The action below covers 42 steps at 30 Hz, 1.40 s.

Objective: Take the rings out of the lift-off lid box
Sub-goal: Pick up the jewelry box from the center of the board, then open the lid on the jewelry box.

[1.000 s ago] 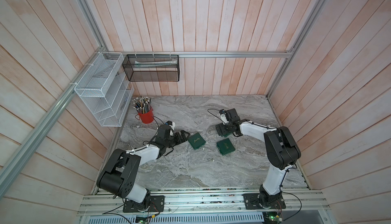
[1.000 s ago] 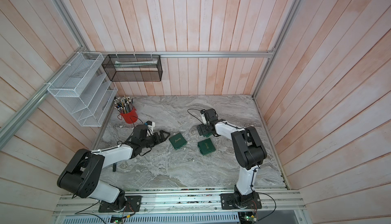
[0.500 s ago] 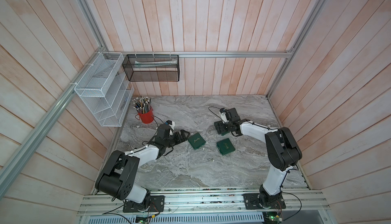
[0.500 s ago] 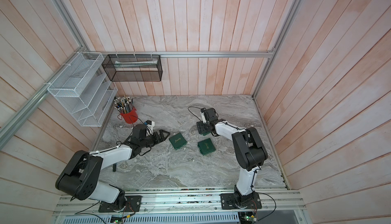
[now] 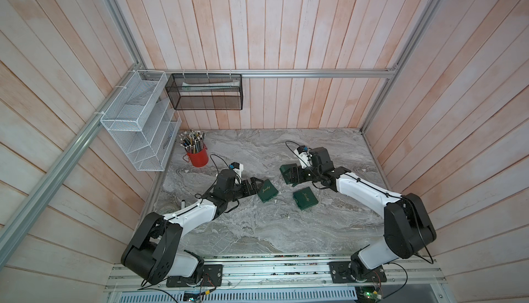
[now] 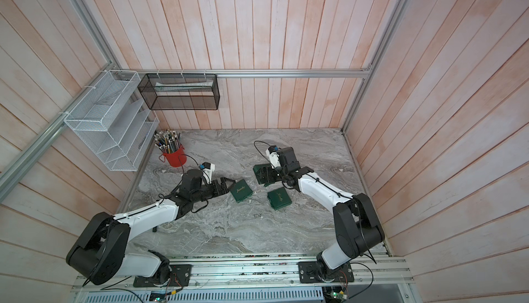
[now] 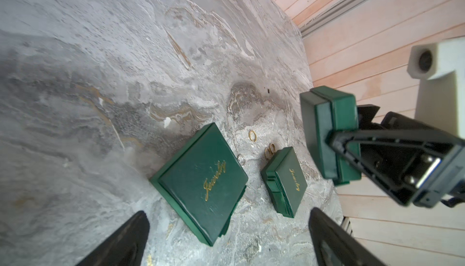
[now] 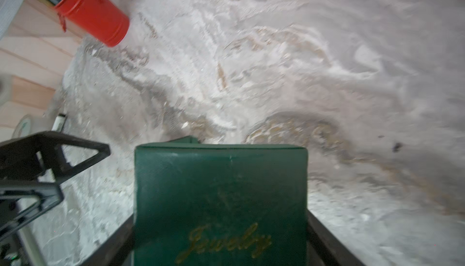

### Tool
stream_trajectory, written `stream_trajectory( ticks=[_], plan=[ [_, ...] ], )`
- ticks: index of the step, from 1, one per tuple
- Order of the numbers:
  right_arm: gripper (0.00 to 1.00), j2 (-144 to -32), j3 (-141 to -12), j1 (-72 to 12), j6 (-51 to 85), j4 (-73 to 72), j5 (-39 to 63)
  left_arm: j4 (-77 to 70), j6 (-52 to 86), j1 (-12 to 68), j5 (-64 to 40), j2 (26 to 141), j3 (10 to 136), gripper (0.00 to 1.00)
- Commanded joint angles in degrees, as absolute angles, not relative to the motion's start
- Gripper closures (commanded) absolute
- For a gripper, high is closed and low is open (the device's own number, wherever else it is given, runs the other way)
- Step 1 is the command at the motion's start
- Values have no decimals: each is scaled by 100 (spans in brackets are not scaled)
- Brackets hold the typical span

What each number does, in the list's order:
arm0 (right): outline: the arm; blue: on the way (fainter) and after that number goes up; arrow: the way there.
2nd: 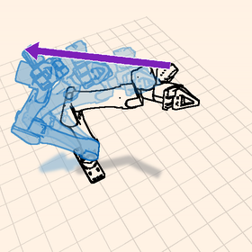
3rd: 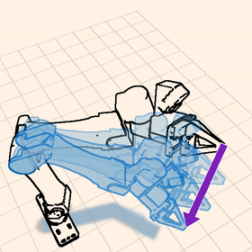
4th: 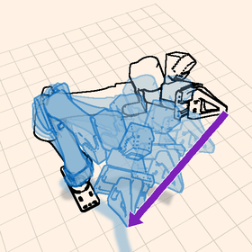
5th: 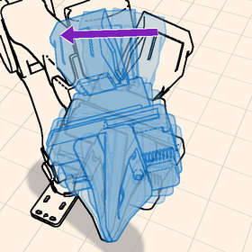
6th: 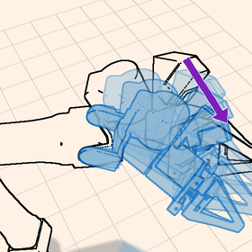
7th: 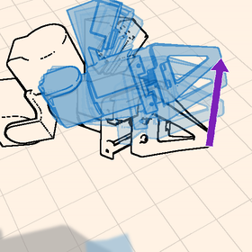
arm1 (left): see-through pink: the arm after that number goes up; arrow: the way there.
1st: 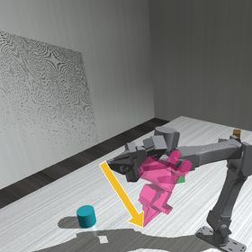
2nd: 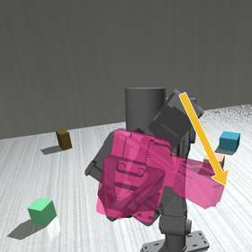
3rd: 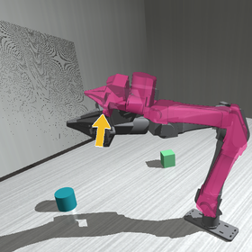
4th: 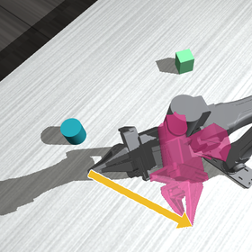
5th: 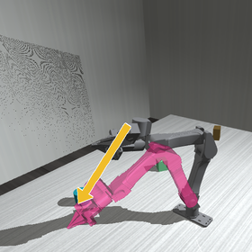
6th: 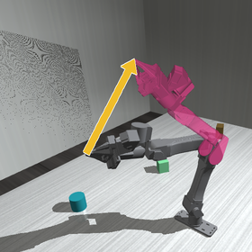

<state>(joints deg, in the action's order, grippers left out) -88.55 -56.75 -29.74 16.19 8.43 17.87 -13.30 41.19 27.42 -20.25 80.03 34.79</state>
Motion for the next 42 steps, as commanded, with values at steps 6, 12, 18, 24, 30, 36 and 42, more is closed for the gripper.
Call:
stream_trajectory(
  ticks=[6,12,18,24,30,36,42],
  plan=[
    [28,-8465,-4848,-3750,2674,292,2283,-1372,4331,3397,-1702,7502,3089,4],
    [28,-8256,-4402,-3930,3267,-563,2523,-1510,4490,3454,-1728,7489,2716,9],
    [28,-8627,-4487,-4192,3340,-751,2550,-1692,4485,3461,-1701,7471,2515,9],
    [28,-9045,-4787,-4438,3305,-668,2500,-1694,4526,3462,-1646,7348,2344,9],
    [28,-9181,-4856,-4437,3349,-554,2294,-1302,4516,3416,-1344,6855,2122,9],
    [28,-9417,-4904,-4462,3357,-636,2430,-1326,4632,3281,-1386,6504,1875,9],
    [28,-9479,-4814,-4498,3462,-1068,2760,-1419,4675,3226,-1512,6665,1811,9]
  ],
)
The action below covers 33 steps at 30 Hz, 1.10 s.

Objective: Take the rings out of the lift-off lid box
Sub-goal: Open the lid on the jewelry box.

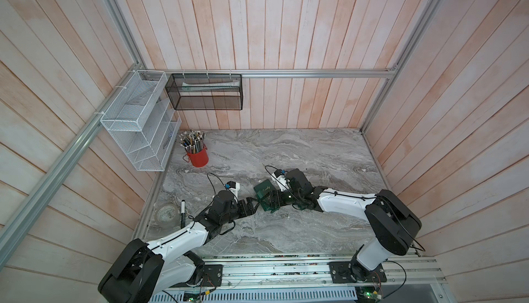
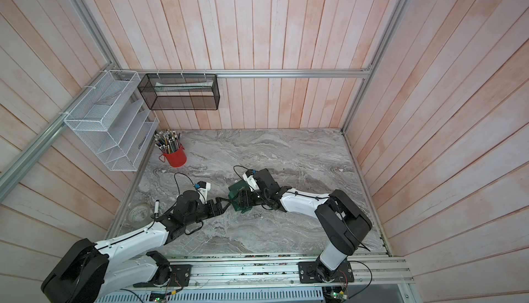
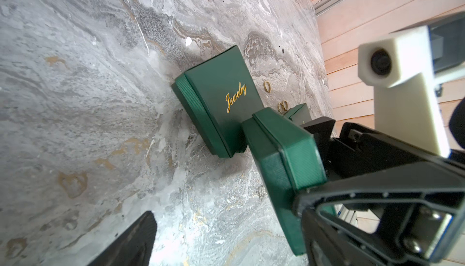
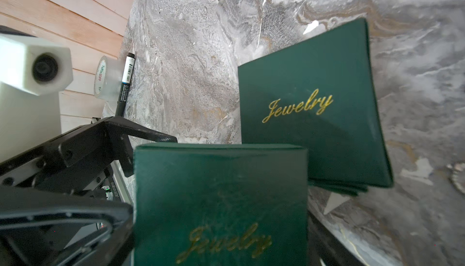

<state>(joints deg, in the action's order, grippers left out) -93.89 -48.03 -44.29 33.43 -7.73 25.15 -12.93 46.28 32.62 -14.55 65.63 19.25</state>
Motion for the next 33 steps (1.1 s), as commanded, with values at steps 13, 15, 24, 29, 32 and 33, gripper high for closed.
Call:
stream_trajectory(
  ticks=[13,15,24,29,32,33],
  plan=[
    [28,-9607,-5010,-4622,3349,-1142,3117,-1679,4709,3199,-1619,7101,1819,9],
    [28,-9608,-5031,-4631,3349,-1158,3188,-1714,4711,3192,-1610,7178,1822,9],
    [28,-9507,-5054,-4632,3414,-1336,3373,-1954,4777,3192,-1740,7796,1807,10],
    [26,-9384,-5030,-4632,3428,-1381,3376,-1942,4799,3198,-1780,8015,1846,10],
    [25,-9339,-5002,-4627,3458,-1467,3418,-1933,4799,3191,-1785,8074,1850,10],
    [25,-9332,-4984,-4624,3471,-1510,3447,-1926,4799,3185,-1789,8095,1859,10]
  ],
)
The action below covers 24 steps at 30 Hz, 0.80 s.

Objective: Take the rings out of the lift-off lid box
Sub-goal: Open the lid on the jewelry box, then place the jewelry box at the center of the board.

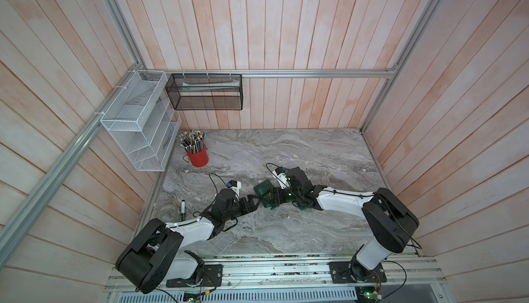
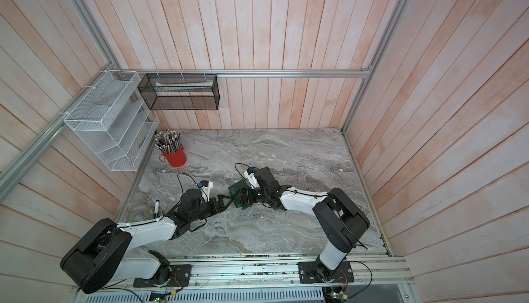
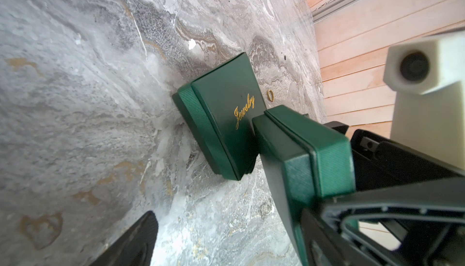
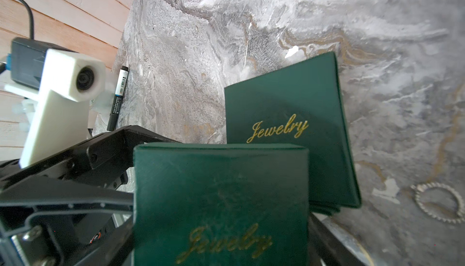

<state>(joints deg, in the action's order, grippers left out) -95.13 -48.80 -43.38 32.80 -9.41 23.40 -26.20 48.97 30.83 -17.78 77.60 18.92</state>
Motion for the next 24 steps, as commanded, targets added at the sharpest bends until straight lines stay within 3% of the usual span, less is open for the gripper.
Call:
stream_trajectory(
  ticks=[1,24],
  plan=[
    [25,-9327,-4970,-4618,3487,-1548,3470,-1929,4799,3196,-1784,8124,1870,10],
    [23,-9098,-4677,-4450,3720,-1905,3647,-2006,4878,3199,-1982,9006,2131,13]
  ],
)
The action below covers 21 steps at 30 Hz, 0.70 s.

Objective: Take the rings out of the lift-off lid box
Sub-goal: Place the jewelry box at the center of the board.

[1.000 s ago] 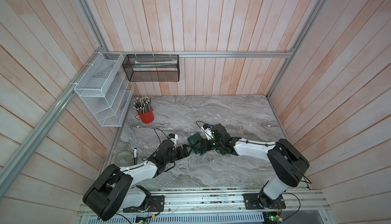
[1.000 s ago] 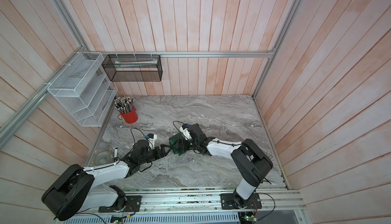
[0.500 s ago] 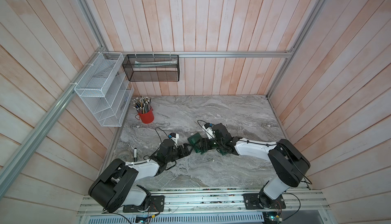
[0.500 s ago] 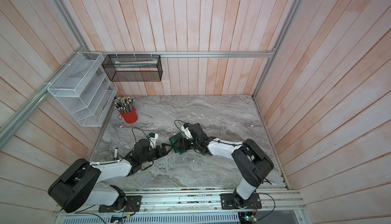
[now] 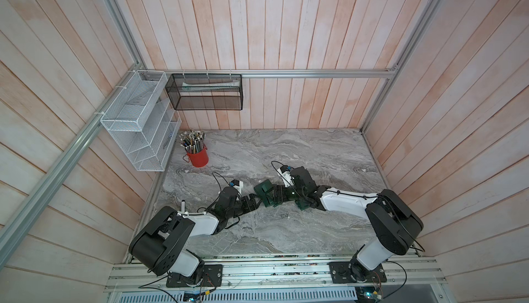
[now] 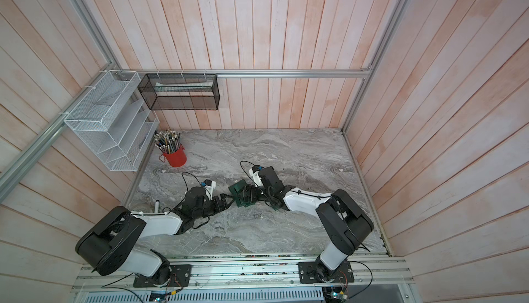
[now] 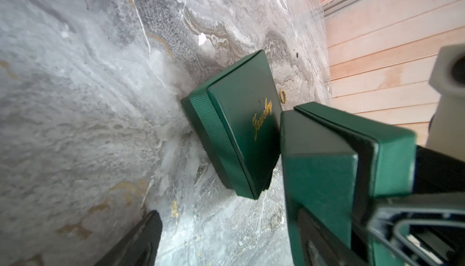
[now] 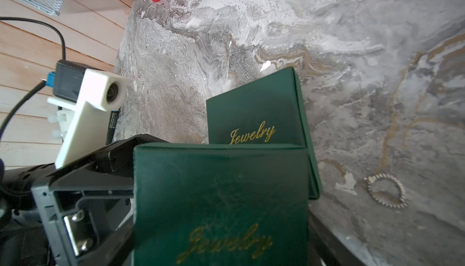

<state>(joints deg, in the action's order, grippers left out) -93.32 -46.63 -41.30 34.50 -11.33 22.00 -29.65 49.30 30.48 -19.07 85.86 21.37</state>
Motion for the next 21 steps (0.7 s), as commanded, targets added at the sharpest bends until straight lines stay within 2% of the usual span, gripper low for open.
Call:
stream_trajectory(
  ticks=[1,14,21],
  plan=[
    [23,-9054,-4618,-4407,3764,-1946,3636,-1984,4878,3196,-1982,9002,2135,13],
    [28,-8840,-4087,-4254,3700,-1330,3077,-1350,4797,2980,-1872,7875,2180,13],
    [31,-8956,-4078,-4254,3656,-1181,3013,-1779,5088,2967,-2253,8124,2083,16]
  ],
)
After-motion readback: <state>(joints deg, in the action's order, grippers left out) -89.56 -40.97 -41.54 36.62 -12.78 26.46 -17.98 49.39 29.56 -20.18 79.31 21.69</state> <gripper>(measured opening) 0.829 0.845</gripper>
